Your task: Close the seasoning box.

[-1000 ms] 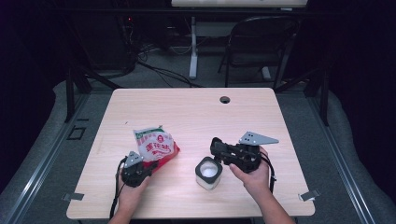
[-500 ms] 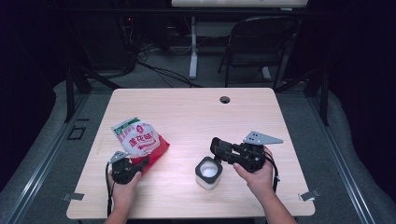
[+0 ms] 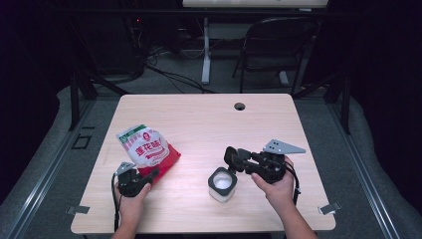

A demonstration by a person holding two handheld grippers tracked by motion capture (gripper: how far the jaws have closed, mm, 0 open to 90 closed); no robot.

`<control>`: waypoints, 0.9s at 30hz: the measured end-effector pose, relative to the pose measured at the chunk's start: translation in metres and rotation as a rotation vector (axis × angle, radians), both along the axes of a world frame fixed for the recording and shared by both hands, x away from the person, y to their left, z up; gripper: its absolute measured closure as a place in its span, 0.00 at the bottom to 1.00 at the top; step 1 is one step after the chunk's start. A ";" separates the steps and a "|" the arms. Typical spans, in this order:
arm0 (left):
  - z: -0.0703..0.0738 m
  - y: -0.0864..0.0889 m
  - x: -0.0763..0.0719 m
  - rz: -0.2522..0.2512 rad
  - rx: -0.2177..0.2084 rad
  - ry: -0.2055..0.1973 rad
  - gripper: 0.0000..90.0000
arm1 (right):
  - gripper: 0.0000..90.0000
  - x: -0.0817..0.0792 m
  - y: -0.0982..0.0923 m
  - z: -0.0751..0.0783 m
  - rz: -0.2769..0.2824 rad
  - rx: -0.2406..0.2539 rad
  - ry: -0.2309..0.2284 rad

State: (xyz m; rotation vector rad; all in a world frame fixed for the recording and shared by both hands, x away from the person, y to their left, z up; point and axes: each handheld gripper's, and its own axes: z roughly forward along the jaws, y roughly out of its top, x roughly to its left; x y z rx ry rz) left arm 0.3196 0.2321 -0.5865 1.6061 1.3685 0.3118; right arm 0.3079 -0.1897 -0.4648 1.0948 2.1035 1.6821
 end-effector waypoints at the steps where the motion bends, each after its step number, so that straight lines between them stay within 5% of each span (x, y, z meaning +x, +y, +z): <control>1: 0.000 0.000 0.000 0.000 0.000 -0.003 0.69 | 0.72 0.000 -0.001 0.000 -0.001 -0.004 -0.001; 7: -0.002 0.000 0.001 0.033 0.076 -0.004 0.58 | 0.70 0.000 -0.002 0.000 -0.002 0.009 0.002; 19: -0.002 0.005 0.001 0.090 0.056 0.039 0.41 | 0.67 0.001 -0.004 0.000 -0.014 0.015 0.003; 27: -0.001 0.009 0.002 0.111 0.039 0.128 0.31 | 0.64 0.001 -0.004 0.001 -0.022 0.014 -0.003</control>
